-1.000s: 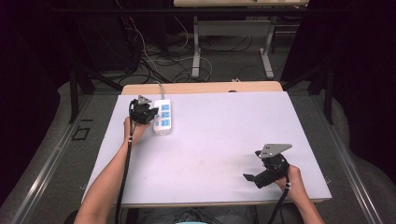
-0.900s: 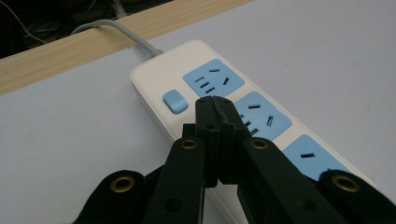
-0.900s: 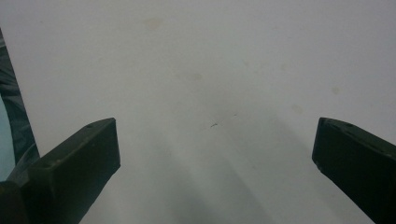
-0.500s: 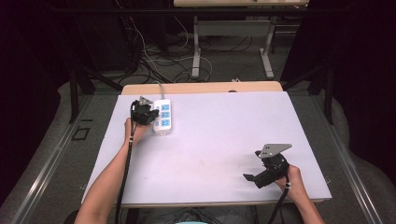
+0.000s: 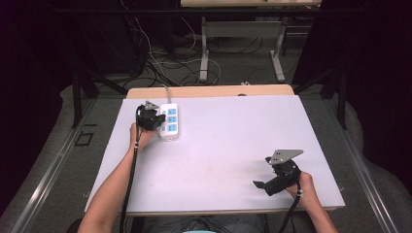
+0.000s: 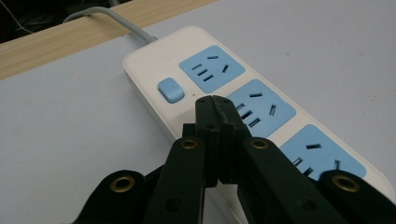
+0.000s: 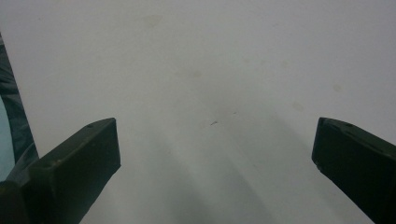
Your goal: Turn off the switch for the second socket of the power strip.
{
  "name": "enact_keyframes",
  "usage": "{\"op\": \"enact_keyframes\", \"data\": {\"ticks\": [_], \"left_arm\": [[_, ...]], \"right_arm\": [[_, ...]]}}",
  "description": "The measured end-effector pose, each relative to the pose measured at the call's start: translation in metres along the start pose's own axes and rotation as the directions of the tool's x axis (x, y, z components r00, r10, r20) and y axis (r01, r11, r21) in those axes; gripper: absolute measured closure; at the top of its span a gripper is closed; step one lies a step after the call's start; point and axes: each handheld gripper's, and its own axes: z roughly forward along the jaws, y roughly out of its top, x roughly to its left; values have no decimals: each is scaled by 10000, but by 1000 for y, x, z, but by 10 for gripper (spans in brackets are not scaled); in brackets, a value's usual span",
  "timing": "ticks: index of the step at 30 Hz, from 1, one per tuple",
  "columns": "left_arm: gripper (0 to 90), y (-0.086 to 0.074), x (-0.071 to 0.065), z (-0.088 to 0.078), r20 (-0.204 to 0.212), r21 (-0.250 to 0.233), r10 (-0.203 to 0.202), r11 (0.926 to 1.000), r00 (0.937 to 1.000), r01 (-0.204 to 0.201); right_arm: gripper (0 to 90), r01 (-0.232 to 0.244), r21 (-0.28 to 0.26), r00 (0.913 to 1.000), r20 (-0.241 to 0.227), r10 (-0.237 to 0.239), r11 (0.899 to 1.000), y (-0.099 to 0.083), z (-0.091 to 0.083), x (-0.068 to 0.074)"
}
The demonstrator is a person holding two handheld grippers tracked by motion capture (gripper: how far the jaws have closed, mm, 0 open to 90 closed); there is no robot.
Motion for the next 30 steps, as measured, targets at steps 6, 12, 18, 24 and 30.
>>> {"op": "enact_keyframes", "data": {"ticks": [6,12,18,24,30], "left_arm": [[900,0,-1,0,-48,38,91,10000,9999,-90],[900,0,-2,0,-121,-4,112,9999,9999,-112],[900,0,-4,0,-273,47,271,9996,9993,-270],[900,0,-3,0,-142,56,193,9998,9997,-192],[900,0,-2,0,-170,-1,178,9998,9997,-178]], "right_arm": [[4,17,3,10000,44,-17,10000,0,0,0],[4,23,54,10000,-50,-22,10000,0,0,0],[4,53,60,10000,-54,-53,10000,0,1,0],[4,-42,52,10000,-32,42,10000,0,1,0],[5,38,19,10000,49,-38,10000,0,2,0]]}}
